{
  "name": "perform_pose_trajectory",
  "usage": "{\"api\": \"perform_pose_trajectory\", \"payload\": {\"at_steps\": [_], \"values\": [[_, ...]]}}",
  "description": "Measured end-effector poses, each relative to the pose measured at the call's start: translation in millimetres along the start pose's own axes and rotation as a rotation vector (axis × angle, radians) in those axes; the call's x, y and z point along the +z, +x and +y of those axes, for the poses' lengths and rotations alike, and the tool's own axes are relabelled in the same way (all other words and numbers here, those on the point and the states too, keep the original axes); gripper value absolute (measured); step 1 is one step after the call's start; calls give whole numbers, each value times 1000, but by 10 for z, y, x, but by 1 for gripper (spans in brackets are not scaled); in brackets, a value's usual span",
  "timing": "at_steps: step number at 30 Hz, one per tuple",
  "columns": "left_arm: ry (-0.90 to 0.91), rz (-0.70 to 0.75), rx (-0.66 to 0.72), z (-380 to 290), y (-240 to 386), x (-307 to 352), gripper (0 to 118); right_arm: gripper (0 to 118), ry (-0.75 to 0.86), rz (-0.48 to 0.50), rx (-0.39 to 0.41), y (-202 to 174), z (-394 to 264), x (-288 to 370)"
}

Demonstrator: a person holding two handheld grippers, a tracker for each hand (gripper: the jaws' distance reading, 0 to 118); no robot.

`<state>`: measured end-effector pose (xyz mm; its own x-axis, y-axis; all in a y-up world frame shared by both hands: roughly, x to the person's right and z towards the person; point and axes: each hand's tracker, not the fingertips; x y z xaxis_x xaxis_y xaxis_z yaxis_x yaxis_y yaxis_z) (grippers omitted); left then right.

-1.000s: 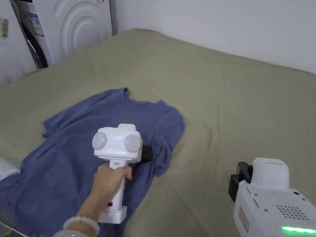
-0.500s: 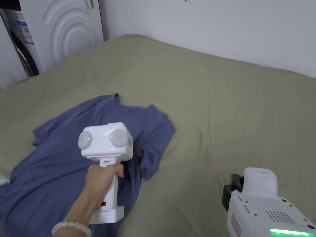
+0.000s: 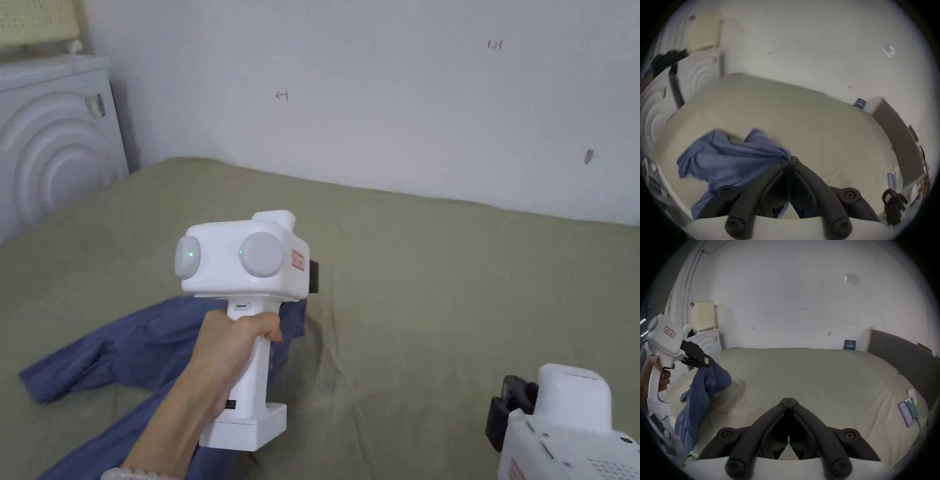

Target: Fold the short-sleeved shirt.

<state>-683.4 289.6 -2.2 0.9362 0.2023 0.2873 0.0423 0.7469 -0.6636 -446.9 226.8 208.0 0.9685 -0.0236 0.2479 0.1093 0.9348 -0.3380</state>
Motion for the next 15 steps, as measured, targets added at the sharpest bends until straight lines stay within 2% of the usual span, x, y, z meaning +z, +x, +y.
{"api": "perform_pose_trajectory", "payload": {"at_steps": [2,3,6,8,10,11,13,15], "values": [[20,-119,-63,2,529,114,1,0,36,-90,9,266,57,155],[16,-175,-157,-19,830,155,1,0,42,-119,0,414,84,230],[42,-328,-255,-183,1600,367,1,0,65,-194,-60,843,123,477],[34,-483,-224,-300,1936,471,1,0,76,-255,-94,1096,113,657],[26,-616,-160,-471,2179,536,1,0,55,-335,-91,1326,65,822],[34,-641,-168,-570,2264,531,1,0,49,-363,-82,1418,29,883],[3,-518,-358,-852,2518,381,1,0,27,-400,-95,1608,-60,983],[-98,-466,-419,-1184,2659,59,1,0,8,-420,-138,1752,-148,1041]]}}
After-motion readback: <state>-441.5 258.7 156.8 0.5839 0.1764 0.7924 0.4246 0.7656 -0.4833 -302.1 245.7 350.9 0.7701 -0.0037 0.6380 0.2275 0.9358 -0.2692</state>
